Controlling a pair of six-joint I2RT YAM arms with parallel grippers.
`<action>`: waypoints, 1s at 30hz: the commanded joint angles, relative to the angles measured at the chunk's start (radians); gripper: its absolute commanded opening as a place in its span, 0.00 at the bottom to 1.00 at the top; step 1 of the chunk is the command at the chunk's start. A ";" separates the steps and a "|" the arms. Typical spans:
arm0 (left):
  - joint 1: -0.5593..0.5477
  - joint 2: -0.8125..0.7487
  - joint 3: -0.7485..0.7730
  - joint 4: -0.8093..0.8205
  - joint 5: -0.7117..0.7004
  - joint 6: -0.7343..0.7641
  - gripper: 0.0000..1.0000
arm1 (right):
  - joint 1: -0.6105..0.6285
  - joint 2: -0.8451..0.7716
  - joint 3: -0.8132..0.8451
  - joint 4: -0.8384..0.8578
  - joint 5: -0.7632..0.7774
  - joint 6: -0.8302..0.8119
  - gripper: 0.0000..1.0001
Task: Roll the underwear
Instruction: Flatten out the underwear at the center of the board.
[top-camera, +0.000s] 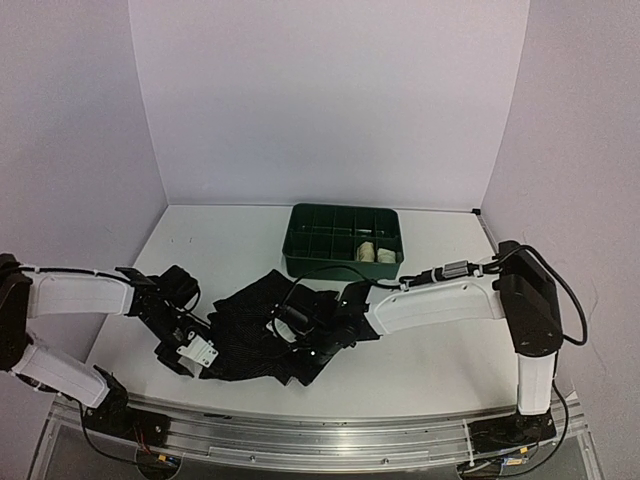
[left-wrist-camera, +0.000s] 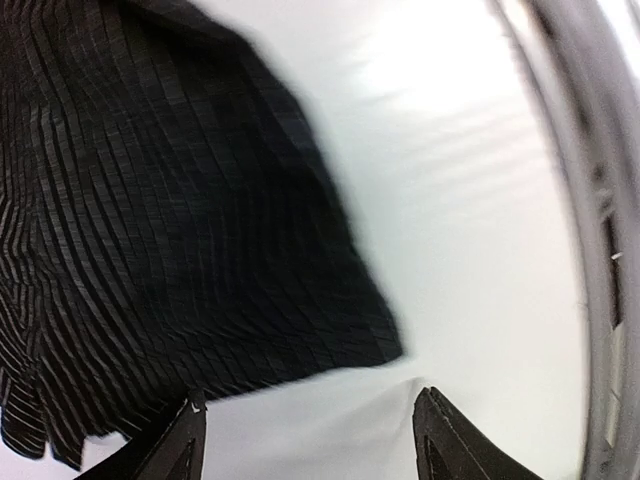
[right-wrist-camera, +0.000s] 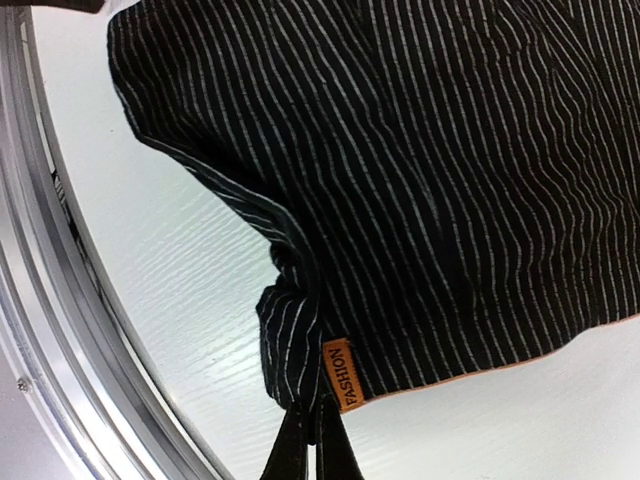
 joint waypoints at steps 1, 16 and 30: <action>-0.040 -0.117 -0.035 -0.113 0.040 -0.030 0.72 | 0.012 0.016 0.042 -0.001 -0.015 0.021 0.00; -0.128 0.007 -0.059 0.072 -0.012 -0.312 0.48 | 0.012 -0.001 0.024 -0.001 -0.002 0.009 0.00; -0.093 -0.197 -0.001 0.125 -0.028 -0.376 0.00 | 0.021 -0.084 -0.033 -0.020 -0.013 -0.029 0.00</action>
